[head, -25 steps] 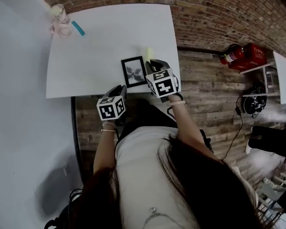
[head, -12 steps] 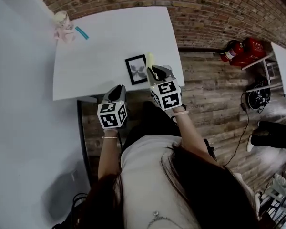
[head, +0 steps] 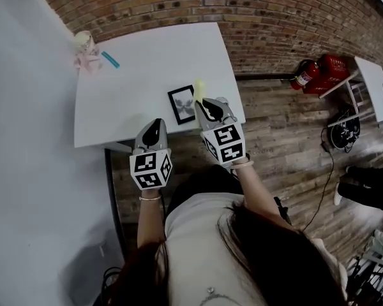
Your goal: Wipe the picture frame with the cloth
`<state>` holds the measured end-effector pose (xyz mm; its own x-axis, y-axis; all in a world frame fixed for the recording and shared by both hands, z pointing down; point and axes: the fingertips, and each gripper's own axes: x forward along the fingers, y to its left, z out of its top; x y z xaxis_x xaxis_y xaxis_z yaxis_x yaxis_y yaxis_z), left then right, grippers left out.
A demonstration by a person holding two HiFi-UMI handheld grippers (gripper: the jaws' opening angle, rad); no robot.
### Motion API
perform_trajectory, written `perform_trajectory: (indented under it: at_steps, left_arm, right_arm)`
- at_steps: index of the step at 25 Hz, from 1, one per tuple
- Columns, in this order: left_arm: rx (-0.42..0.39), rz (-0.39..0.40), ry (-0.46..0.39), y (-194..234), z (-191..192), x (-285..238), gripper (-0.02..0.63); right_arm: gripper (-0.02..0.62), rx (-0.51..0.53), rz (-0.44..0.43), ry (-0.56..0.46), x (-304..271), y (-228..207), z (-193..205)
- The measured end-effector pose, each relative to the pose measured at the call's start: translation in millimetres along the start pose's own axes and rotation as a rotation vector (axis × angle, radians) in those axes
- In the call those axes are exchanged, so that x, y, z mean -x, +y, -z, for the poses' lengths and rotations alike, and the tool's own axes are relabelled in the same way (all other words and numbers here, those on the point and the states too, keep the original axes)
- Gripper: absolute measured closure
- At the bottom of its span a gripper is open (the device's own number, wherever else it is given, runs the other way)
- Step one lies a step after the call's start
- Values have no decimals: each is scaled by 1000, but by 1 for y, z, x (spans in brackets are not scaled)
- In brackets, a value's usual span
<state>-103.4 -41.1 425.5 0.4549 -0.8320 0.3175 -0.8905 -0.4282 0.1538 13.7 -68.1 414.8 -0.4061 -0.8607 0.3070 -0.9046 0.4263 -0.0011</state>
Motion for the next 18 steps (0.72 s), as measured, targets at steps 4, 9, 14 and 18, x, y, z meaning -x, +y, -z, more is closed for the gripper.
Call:
perform_trajectory:
  at_steps: [4,9,14,18]
  left_arm:
    - [-28,-18,-69,-1,-27,6,597]
    - [-49,-47,-137,-7,-54,12,598]
    - [-54,-82,-184,-22,-72,19,600]
    - [-63,-99,-213,-41,-84,23,600]
  right_arm:
    - [560,1,-3,-34,5,-3,-12]
    - [560,11,0,-80,17,-13,-25]
    - [560,20,-8,-132,37,-25,-39]
    - [560,24,-10,-180,59,-39,-52]
